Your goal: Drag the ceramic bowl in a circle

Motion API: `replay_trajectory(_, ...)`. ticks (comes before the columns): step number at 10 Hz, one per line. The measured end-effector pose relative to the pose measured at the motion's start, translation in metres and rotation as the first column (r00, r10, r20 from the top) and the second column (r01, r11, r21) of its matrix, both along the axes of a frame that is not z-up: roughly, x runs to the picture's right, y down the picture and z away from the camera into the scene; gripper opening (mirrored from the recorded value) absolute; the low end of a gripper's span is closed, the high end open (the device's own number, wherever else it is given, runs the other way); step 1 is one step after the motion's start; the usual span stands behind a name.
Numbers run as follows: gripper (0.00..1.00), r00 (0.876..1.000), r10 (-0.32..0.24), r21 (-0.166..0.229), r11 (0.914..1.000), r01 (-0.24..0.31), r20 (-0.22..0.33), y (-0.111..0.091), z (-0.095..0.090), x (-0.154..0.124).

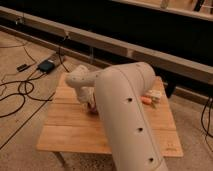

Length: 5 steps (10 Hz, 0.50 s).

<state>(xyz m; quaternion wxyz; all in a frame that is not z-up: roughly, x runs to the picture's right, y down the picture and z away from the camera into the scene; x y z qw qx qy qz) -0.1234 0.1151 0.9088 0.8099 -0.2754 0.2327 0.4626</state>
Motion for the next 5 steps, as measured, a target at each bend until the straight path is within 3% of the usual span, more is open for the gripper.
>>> replay_trajectory(2,0.0,0.998,-0.034,0.006,0.9994,0.034,0.051,-0.003,-0.001,-0.036)
replay_trajectory(5,0.0,0.987,-0.079,0.006,0.9969,0.078,0.143,0.006,-0.022,-0.079)
